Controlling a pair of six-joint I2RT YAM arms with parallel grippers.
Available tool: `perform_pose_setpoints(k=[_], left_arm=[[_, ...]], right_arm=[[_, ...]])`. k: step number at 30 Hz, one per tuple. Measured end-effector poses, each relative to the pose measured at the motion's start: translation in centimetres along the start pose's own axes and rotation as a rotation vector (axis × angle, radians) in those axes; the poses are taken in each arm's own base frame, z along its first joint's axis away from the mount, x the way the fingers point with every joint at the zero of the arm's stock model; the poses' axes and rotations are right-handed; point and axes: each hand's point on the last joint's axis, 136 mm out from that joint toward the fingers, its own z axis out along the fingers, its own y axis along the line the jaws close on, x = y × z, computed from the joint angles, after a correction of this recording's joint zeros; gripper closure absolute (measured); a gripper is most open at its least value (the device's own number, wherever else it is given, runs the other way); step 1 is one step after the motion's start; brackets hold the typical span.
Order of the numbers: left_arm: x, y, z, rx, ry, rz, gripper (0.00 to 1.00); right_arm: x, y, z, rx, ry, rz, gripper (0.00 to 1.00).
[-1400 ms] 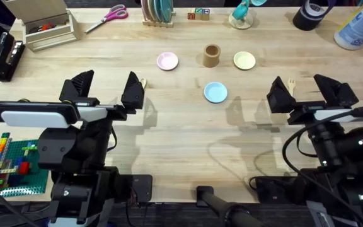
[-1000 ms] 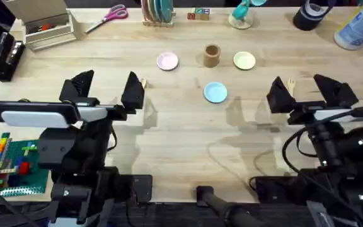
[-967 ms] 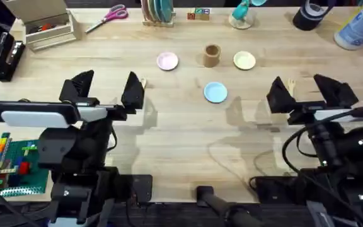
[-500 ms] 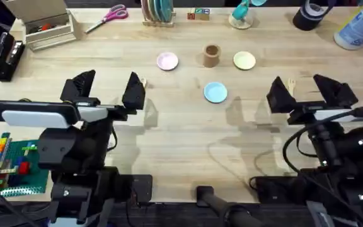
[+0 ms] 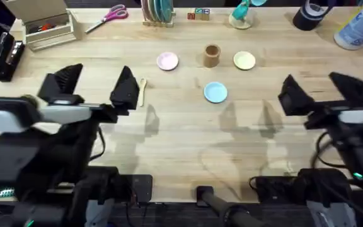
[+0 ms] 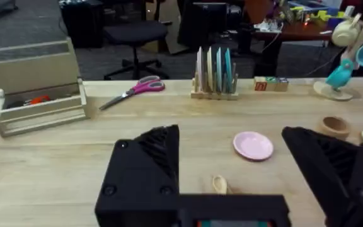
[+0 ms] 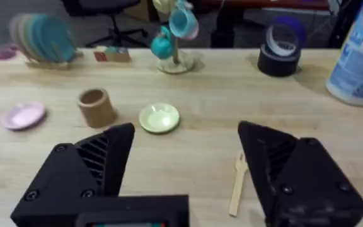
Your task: Pick up a utensil and set it on the pink plate, then put the other utensil in the container.
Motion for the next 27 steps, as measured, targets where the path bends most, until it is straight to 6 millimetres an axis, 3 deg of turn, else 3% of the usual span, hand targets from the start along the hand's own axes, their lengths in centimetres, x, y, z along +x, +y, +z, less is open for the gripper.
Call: perform_pose_setpoints(k=[6, 12, 19, 27], left_arm=[[-3.8, -0.2, -3.0, 0.0, 0.013, -0.001, 0.007], [-7.8, -0.4, -5.1, 0.0, 0.02, -0.004, 0.007], [-8.4, -0.4, -5.2, -0.005, 0.221, -0.01, 0.007], [-9.0, -0.3, -4.4, -0.001, 0.435, 0.018, 0.007]], right_arm=[[-4.3, 0.8, -2.6, -0.038, -0.001, 0.001, 0.005], [-7.5, 1.1, -3.9, -0.047, 0.074, 0.001, 0.005], [-9.5, 1.3, -3.7, -0.055, 0.248, -0.016, 0.005], [-9.2, 1.3, -3.5, -0.058, 0.507, -0.014, 0.005]])
